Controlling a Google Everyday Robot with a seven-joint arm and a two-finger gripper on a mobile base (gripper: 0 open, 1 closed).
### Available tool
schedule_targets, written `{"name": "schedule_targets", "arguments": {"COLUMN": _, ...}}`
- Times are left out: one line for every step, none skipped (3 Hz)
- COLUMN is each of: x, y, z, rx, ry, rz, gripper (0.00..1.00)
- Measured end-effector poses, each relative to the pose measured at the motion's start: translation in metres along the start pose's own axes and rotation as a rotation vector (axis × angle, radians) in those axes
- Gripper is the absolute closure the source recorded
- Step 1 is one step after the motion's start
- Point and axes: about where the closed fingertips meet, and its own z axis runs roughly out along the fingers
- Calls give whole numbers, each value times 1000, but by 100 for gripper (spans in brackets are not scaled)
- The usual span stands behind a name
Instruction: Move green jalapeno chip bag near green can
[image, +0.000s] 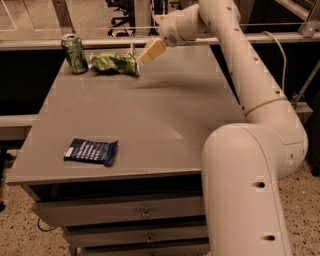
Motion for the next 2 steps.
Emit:
{"name": "schedule_targets", "arguments": {"x": 20, "y": -8, "z": -73, "rx": 5, "ry": -143, "rz": 101, "gripper": 0}}
{"name": "schedule_targets", "arguments": {"x": 28, "y": -10, "z": -153, "rx": 40, "ry": -187, "rz": 138, "gripper": 0}}
